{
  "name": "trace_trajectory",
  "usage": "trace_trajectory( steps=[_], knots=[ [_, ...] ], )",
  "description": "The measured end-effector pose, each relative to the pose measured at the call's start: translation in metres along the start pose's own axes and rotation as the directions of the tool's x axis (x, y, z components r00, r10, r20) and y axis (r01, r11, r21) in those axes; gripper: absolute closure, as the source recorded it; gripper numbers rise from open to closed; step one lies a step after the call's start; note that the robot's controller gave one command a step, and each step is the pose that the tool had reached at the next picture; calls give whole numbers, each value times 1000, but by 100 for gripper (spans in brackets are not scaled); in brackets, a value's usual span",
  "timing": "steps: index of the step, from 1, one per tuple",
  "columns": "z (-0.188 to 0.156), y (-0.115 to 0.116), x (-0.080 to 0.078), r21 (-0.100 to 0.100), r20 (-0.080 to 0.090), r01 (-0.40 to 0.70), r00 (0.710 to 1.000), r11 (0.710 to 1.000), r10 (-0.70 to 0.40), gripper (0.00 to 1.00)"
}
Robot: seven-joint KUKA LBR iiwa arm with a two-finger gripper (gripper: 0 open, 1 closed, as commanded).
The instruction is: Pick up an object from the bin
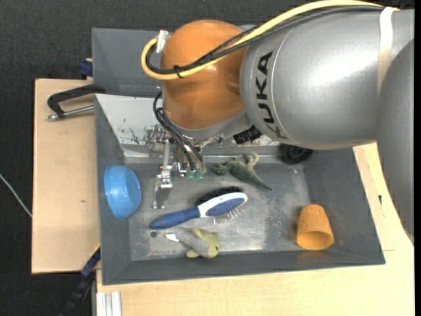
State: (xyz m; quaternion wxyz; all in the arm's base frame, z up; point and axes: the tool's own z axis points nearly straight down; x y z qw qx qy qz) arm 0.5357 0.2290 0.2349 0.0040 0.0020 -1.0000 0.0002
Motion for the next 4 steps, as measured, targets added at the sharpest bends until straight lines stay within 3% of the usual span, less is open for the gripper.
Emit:
trace_trajectory(
  steps=[1,2,3,4],
  knots=[
    [160,-56,17,2,-1,34,999,999,-34,0],
    [155,-54,15,-1,8,35,999,999,-35,100],
    [37,-44,29,-4,19,83,996,997,-83,100],
    [-59,-2,-5,2,17,414,910,910,-414,100]
  ],
)
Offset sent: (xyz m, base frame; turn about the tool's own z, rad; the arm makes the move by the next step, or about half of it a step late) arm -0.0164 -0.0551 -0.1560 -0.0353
